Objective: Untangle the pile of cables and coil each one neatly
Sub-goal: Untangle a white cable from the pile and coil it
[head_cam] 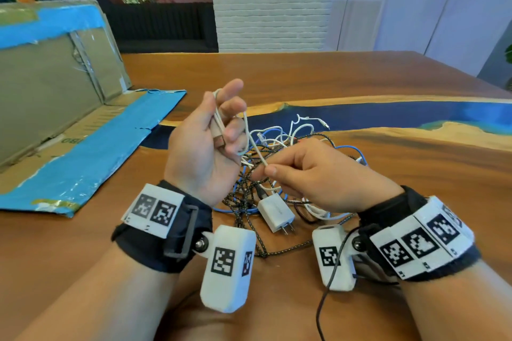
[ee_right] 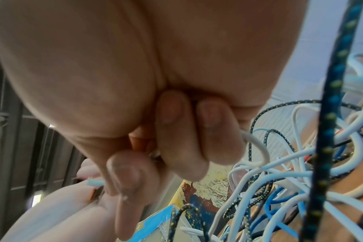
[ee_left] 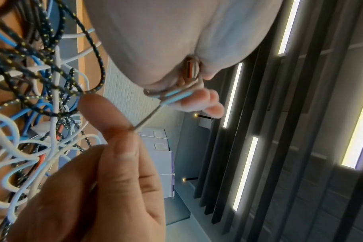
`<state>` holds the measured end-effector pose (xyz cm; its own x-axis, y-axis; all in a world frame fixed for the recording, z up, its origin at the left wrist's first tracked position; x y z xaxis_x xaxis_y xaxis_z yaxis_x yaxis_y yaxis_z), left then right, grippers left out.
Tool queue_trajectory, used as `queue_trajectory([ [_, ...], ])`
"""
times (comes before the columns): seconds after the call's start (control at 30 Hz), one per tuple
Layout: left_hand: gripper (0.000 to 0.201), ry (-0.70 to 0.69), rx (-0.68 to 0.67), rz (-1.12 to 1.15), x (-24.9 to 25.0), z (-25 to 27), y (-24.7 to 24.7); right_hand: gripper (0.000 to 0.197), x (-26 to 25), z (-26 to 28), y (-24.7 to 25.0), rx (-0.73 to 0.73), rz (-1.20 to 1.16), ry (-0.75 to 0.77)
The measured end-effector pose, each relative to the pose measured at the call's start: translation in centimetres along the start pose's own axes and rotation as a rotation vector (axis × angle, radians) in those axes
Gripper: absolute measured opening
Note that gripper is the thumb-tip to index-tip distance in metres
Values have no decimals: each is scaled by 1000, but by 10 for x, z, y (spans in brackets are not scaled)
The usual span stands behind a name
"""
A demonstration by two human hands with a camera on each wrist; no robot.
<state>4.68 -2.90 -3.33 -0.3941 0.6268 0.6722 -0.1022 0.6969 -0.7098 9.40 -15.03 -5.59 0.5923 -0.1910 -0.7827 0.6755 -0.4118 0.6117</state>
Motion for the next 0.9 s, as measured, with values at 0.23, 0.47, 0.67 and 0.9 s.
queue_trajectory([
  [0.23, 42, -11, 57, 19, -2, 4, 0, 28, -1, 2, 1, 2, 63, -41],
  [0.47, 43, -22, 4, -170, 2, 2, -2, 31, -8, 5, -11, -52, 8, -7],
  [0.67, 41, 138, -133, -632, -23, 10, -12, 29, -25, 9, -1, 13, -119, 142],
  [0.9, 35, 230, -242, -981, -34, 9, -2, 18, -22, 16, 40, 262, -188, 191],
])
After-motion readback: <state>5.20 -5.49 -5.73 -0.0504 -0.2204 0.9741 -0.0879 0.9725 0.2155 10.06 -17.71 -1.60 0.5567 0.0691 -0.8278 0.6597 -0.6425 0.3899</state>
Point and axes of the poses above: each hand's wrist, its own z-axis away from the middle knuckle, its own y-axis out of the back of the hand, x = y × z, the point moved 8 cm from there along -z, towards the middle knuckle, and after that the axes turned 1 degree about -z, right-handed, at the moved point
